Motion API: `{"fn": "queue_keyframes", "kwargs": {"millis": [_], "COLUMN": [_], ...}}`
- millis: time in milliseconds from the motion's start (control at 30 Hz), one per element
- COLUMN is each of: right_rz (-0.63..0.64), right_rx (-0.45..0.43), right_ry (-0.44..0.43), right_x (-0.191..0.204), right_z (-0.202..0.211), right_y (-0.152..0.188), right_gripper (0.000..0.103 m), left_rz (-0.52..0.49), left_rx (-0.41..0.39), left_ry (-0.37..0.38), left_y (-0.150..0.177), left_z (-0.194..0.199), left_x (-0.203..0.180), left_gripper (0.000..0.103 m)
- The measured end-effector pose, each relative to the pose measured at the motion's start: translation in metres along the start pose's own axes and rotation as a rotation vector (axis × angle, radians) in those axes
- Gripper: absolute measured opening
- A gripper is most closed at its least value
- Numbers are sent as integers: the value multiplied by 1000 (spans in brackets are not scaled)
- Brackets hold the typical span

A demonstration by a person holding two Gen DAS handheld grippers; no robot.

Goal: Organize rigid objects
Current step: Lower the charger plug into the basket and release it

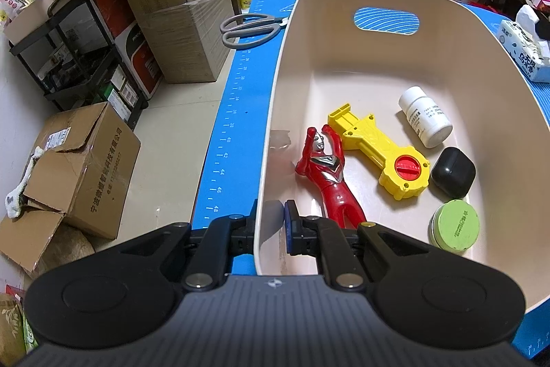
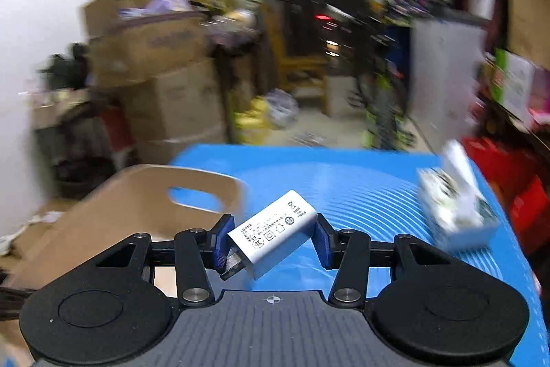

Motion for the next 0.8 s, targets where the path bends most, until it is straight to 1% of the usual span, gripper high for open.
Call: {"fn": "queue_keyframes", "kwargs": {"millis": [133, 333, 467, 700, 767, 800], "right_rz": [53, 111, 132, 183, 188, 205], "right_rx": [25, 88, 129, 253, 270, 263], "right_ry": [-73, -112, -110, -68, -57, -54], "right_x": [34, 70, 85, 96, 97, 96], "right_z": [0, -14, -23, -46, -49, -48], "right_y": [2, 20, 30, 47, 53, 53], "right_gripper": [54, 54, 54, 54, 54, 54], "left_rz": [5, 9, 10, 8, 8, 8], "left_rx": [1, 1, 1, 0, -1, 0], "left_ry": [-1, -2, -3, -3, -3, -3], "left_y": [0, 1, 1, 1, 1, 1], "left_z": [0, 0, 0, 0, 1, 1], "left_x": [0, 2, 2, 2, 2, 1], "left_gripper": [14, 14, 14, 14, 14, 14]}}
Point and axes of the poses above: each gripper's, at about its wrist camera, not at the fingertips, and z roughly against the way its jaws point, x to its left, y to its underside, the point moved 1 cm from there along -z, roughly the way its jaws point, and after that the axes turned 6 degrees about -z, right-handed, at the moved point
